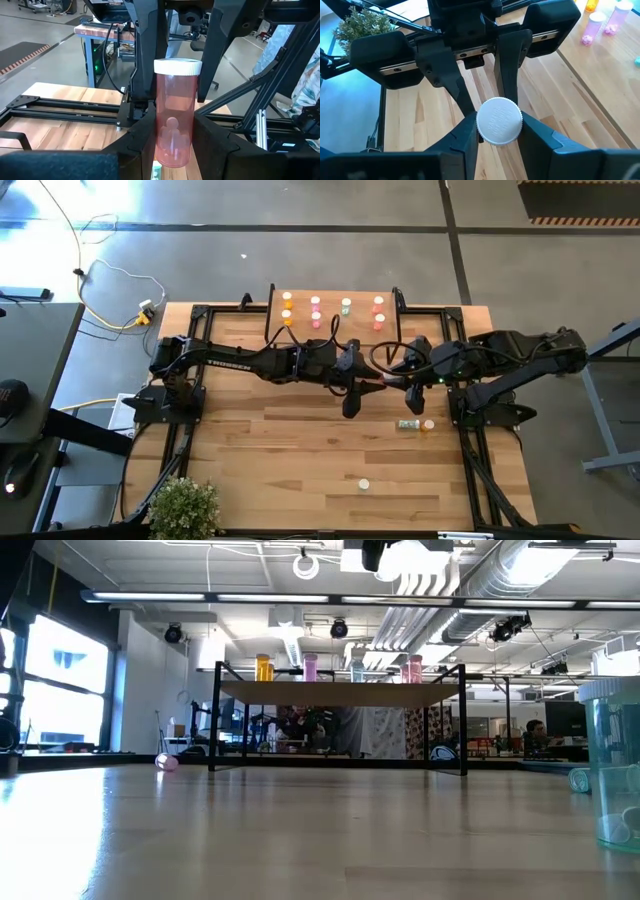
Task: Pick and place medicine bottles onto shelf by color
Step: Put the pink medicine bottle on the shelf aligned with the other pink medicine bottles
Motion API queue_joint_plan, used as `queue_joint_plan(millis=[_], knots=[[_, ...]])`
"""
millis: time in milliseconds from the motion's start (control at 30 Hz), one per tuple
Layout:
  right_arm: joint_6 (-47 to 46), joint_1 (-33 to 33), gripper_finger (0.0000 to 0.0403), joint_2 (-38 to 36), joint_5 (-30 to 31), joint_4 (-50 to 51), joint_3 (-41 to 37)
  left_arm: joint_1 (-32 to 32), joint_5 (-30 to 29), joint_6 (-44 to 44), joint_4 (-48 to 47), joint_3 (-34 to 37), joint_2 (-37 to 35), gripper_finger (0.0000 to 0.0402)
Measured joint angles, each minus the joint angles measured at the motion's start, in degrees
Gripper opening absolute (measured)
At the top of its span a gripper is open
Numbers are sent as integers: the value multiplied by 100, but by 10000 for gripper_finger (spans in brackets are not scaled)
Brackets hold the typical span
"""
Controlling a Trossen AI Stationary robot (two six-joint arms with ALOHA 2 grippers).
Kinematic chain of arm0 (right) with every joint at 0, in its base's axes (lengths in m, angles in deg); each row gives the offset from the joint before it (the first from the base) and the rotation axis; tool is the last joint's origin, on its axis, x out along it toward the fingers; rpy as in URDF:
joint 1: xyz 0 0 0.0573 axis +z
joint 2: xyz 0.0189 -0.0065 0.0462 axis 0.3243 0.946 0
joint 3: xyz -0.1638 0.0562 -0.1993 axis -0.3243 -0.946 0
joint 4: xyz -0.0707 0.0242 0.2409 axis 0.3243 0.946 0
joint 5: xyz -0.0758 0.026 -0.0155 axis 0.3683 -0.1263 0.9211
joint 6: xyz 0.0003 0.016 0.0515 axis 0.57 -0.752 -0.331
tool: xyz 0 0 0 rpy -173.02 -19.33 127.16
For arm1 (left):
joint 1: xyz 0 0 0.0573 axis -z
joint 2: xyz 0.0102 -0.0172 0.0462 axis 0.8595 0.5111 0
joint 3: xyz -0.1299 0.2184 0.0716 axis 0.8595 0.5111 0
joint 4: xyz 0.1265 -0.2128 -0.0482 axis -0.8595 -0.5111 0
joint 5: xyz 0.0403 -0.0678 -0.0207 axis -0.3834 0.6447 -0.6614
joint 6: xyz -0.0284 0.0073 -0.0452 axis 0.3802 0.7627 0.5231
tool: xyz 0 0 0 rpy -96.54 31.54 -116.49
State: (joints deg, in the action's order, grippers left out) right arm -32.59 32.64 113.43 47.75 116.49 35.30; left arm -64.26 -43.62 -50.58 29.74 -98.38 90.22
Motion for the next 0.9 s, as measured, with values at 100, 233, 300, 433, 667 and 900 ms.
queue_joint_plan(millis=[100,233,300,433,667,900], knots=[[0,0,105,0,-1,1,0,-2,0,7,0,0,0,104],[-20,2,104,0,25,2,0,-18,12,2,-4,0,0,110],[-86,2,104,0,45,4,0,-38,15,0,-15,0,0,121],[-151,0,104,0,220,13,0,-105,149,1,-173,0,0,160],[-314,1,103,0,638,96,0,-349,262,179,-712,1,-66,228],[-406,-69,103,0,1414,238,0,-850,258,-386,-1333,0,-469,240]])
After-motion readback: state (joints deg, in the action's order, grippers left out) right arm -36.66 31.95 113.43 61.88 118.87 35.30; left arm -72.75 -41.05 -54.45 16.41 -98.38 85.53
